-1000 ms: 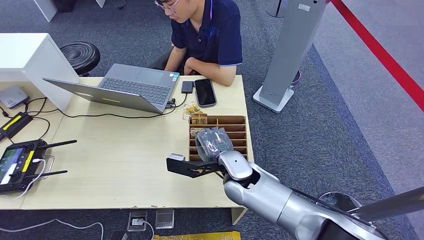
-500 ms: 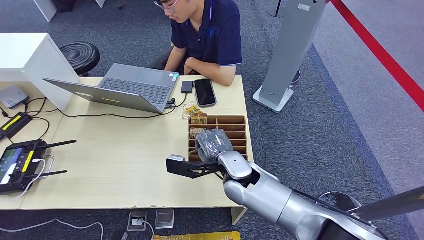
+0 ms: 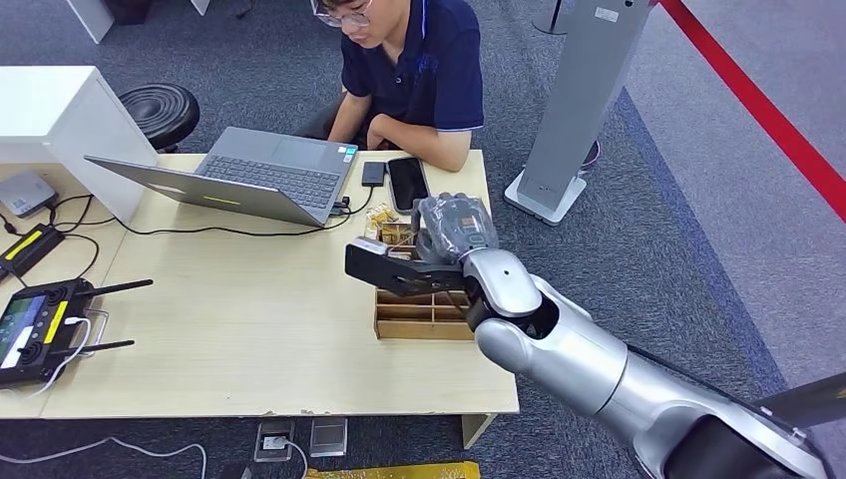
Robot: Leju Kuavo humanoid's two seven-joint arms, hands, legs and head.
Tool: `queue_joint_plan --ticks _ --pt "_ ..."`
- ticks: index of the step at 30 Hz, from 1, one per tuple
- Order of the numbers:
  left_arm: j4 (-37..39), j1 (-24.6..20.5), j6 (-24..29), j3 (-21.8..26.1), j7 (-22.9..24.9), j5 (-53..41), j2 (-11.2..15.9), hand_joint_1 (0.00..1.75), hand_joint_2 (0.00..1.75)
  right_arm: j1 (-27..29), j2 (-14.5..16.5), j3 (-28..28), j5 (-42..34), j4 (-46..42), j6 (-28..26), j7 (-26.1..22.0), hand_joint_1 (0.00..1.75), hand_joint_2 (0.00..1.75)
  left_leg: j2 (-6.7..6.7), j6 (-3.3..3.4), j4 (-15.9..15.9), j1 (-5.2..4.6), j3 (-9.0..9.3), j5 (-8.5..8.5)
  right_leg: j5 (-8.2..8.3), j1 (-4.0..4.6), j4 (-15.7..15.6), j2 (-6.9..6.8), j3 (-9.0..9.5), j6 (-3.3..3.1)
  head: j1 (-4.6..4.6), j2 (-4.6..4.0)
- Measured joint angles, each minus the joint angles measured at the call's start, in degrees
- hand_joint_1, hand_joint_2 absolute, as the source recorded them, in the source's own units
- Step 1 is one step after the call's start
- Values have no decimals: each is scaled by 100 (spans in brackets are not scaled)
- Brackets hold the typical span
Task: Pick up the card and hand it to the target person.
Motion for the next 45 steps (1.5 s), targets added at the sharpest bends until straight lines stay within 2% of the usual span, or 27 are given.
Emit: queue_joint_plan --ticks 4,9,11,14,19,23,31,45 --pt "1 12 6 0 4 38 0 0 175 -63 -204 -222 65 -572 -50 159 150 175 0 0 0 0 1 0 0 0 0 0 1 0 2 0" --pt "-1 16 3 0 10 40 0 0 175 -92 -333 -446 162 -1035 -295 109 150 175 0 0 0 0 0 0 0 0 0 1 2 0 4 0" --pt "-1 15 -5 0 6 35 -1 0 175 -90 -339 -510 234 -1051 -707 -61 150 175 0 0 0 0 0 0 0 0 0 1 2 0 1 0" --pt "-1 10 -22 0 1 6 -9 0 175 -96 -328 -613 350 -890 -1607 -458 150 175 -1 0 0 0 -2 0 0 0 0 0 3 0 -1 0" --pt "-1 -36 -55 0 39 -90 -38 0 175 -162 -245 -756 742 -121 -2988 -924 150 175 -6 0 0 0 -4 0 0 0 0 -3 5 1 7 0" --pt "-1 -87 -65 -2 82 -130 -64 0 175 -256 -111 -815 917 663 -3596 -1093 150 175 -9 0 0 0 -4 0 1 0 1 -4 6 1 6 0" --pt "-1 -115 -67 -38 82 -132 -85 0 175 -362 151 -887 894 1812 -3772 -1193 150 175 -10 0 0 0 -5 0 1 0 1 -4 3 1 2 0" --pt "-1 -143 -123 -98 80 -182 -87 0 175 -454 311 -894 875 2525 -3781 -1197 150 175 -9 0 0 0 -4 0 1 0 1 -4 2 1 1 0"
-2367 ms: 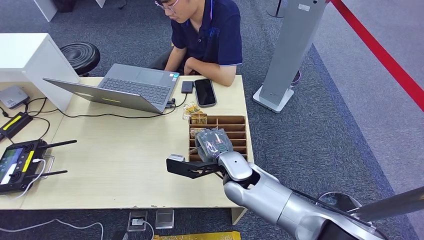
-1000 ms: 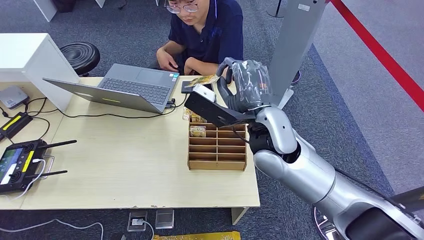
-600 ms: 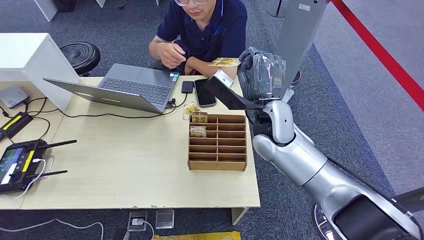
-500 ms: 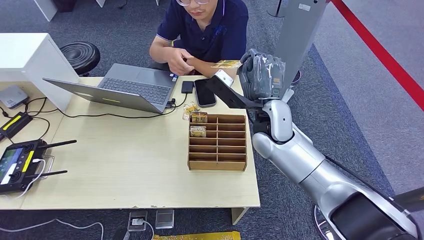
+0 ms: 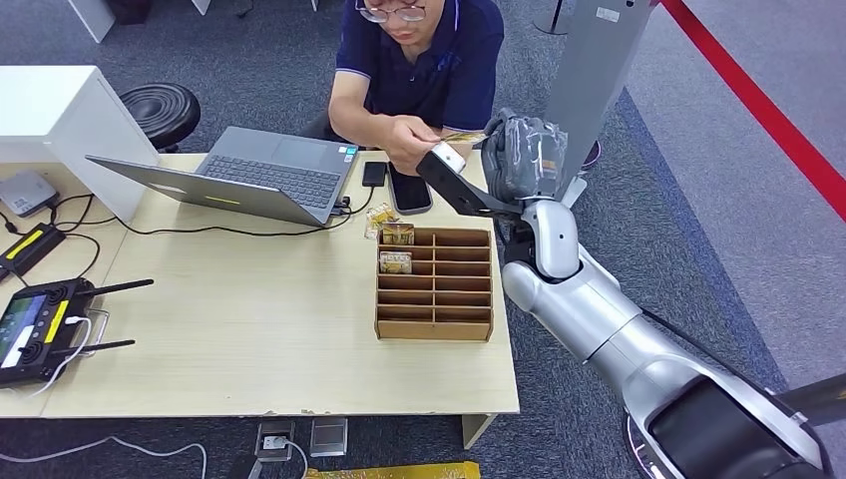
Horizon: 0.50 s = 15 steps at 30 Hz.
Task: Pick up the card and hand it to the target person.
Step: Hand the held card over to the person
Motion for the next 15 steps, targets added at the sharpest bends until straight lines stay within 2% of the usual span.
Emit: queue_joint_plan --ticks 4,8,15 --pt "0 -22 -15 -36 -9 -14 0 0 175 0 29 1 -22 83 8 -2 0 175 0 0 0 0 -2 0 0 0 0 -2 -1 0 -2 0" --pt "0 -22 -38 -42 -75 -29 0 0 0 1 43 1 -80 129 22 -10 0 175 0 0 0 0 -2 0 0 0 0 0 -1 0 6 0" --pt "0 16 39 -42 -167 97 0 0 0 90 67 -9 -646 38 -116 -352 0 175 1 0 0 0 2 0 0 0 -1 1 0 0 1 0"
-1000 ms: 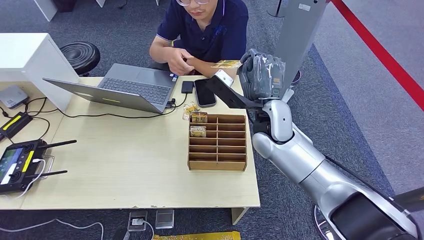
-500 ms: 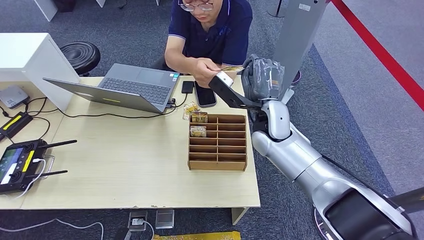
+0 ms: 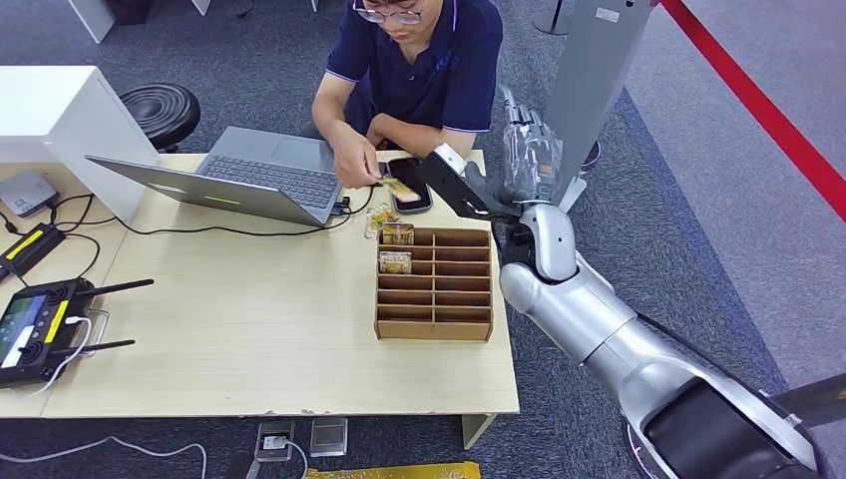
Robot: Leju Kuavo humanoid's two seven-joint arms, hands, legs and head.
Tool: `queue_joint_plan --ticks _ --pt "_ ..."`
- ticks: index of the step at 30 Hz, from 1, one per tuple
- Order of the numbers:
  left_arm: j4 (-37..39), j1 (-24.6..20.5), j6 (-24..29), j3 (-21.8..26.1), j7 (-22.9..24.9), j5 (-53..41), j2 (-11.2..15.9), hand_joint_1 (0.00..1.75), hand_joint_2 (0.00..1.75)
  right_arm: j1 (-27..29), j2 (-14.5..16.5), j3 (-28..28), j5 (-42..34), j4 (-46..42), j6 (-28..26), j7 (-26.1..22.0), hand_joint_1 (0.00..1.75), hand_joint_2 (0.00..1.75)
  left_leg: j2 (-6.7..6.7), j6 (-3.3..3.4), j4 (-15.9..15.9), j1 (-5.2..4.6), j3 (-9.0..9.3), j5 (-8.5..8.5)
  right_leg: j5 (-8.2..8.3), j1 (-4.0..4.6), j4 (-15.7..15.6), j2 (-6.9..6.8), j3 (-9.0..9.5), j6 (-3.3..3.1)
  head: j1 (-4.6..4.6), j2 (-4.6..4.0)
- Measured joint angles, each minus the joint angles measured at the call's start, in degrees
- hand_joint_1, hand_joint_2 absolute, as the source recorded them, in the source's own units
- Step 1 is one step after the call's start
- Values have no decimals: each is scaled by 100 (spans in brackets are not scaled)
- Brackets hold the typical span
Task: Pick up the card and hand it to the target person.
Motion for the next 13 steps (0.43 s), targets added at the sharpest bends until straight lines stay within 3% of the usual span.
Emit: queue_joint_plan --ticks 5,13 --pt "0 54 57 0 -48 81 0 0 0 288 -38 -80 -468 -417 -105 -212 0 175 2 0 0 0 3 0 0 0 0 0 0 0 -5 0" --pt "2 128 121 12 -30 230 17 0 0 1257 -385 -276 -736 -1746 287 -76 0 175 1 1 0 0 3 -1 -1 0 -3 0 -1 0 7 0"
